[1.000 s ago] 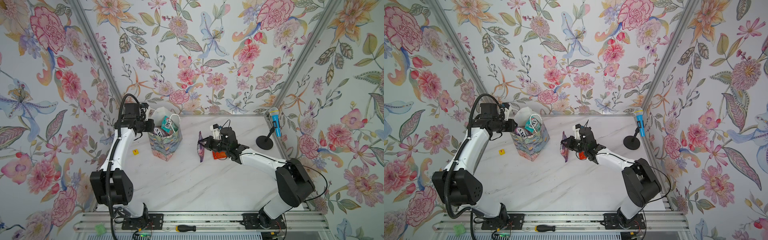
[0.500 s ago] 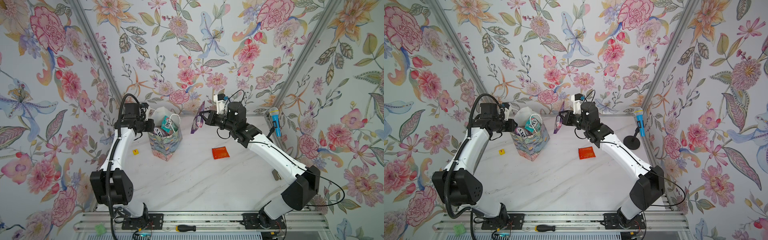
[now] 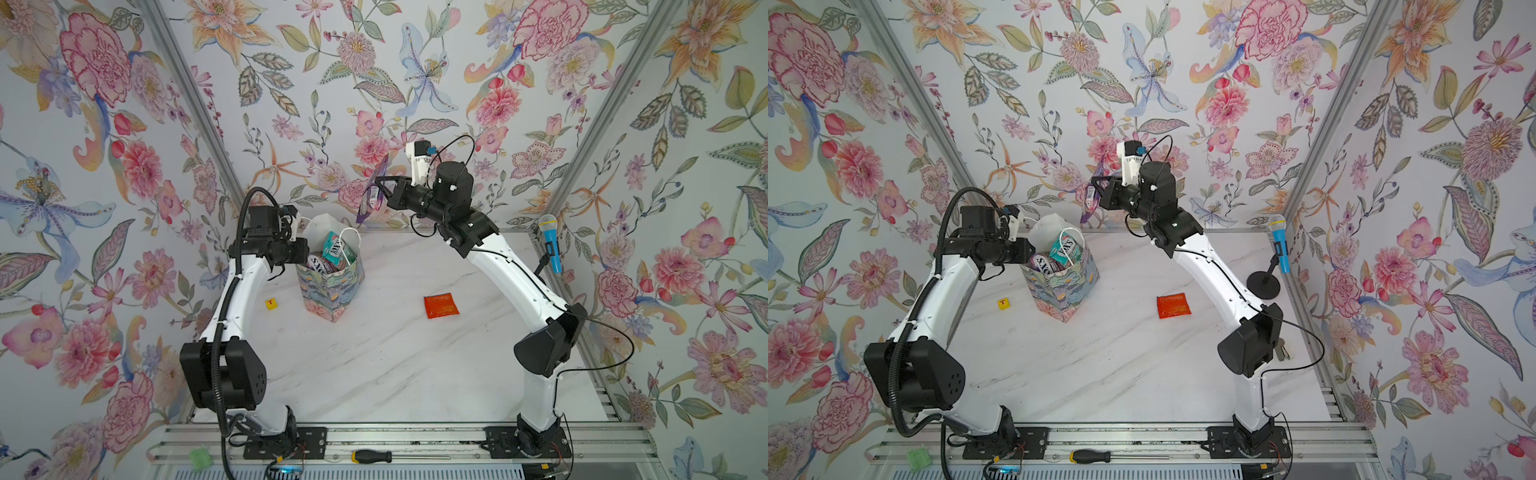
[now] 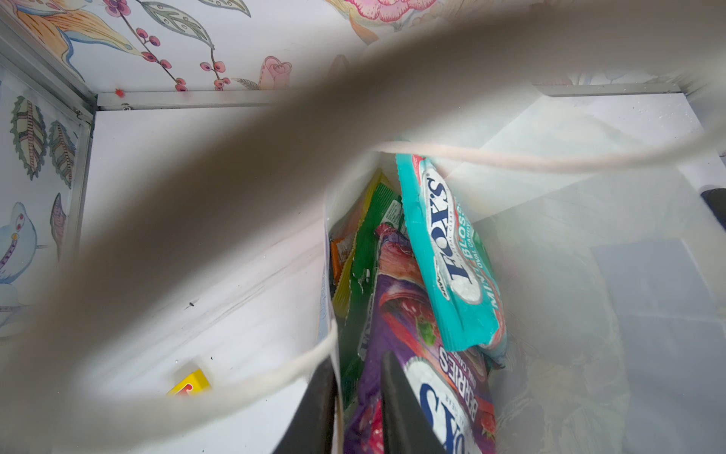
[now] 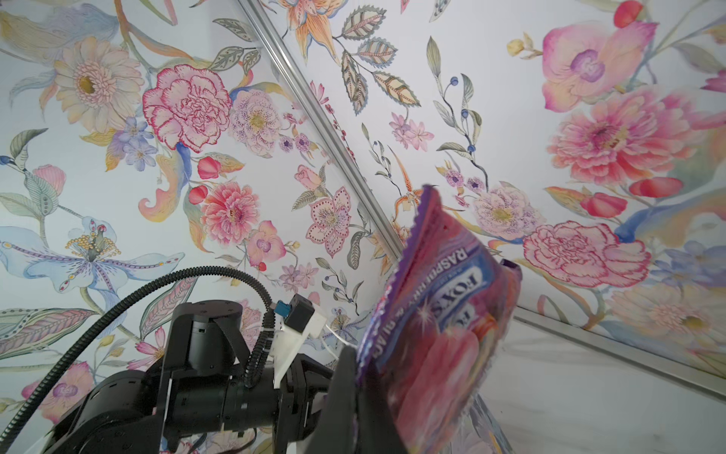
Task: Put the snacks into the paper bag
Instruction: 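Lift the purple packet and carry it toward the bag with the right gripper, then lower the purple packet into the bag and open the right gripper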
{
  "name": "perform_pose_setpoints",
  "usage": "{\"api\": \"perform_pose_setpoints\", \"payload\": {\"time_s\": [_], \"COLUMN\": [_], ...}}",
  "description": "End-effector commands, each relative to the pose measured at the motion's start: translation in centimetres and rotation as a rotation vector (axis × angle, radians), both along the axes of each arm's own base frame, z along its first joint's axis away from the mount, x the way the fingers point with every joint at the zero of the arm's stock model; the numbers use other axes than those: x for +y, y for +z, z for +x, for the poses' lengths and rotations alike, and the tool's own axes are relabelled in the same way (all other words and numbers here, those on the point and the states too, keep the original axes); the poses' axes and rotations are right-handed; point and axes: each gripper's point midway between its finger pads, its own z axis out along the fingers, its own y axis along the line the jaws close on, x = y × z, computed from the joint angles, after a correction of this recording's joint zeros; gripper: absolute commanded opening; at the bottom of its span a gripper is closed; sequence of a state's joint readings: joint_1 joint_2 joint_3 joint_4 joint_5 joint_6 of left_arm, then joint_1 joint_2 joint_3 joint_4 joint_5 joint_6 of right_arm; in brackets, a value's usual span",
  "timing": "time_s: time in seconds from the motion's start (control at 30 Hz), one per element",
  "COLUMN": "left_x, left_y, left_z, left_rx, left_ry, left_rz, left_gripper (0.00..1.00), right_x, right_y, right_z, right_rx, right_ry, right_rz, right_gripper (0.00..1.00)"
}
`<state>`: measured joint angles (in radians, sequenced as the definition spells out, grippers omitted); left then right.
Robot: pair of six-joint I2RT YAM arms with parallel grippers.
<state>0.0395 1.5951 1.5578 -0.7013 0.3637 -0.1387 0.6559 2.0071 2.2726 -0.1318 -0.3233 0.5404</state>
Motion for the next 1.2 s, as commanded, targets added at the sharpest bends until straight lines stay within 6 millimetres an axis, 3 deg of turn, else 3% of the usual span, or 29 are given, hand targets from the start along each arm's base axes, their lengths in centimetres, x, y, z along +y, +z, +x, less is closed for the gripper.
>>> {"api": "perform_pose_setpoints", "payload": {"time_s": [0.0,0.13,0.53,0.9,1.17], "left_x": [0.2,0.1,0.1,0.1,0.1], "left_y": [0.2,0.2,0.2,0.3,0.2], "left_z": [-0.7,-0.7,-0.7,-0.7,-0.7], "left_rx": [-0.001,0.001,-0.001,-0.003,-0.001], "left_ry": [-0.003,-0.005,-0.005,-0.005,-0.005], "left_rz": [-0.011,-0.016,-0.012,-0.012,-0.010], "left_gripper": [0.22,0.22,0.22,0.22,0.22], "right_x": [2.3,4.4,7.6,7.5,7.3], "right_y": [3.1,3.0,-0.8,-5.3,-6.8], "right_z": [-2.0,-2.0,-4.2,-5.0,-5.4], "right_rx": [-0.096,-0.107,-0.047,0.051,0.075], "right_ry": [0.090,0.138,0.264,0.267,0.254], "right_rz": [0.030,0.049,-0.028,-0.141,-0.190], "right_gripper": [0.00,0.00,0.00,0.00,0.00]}}
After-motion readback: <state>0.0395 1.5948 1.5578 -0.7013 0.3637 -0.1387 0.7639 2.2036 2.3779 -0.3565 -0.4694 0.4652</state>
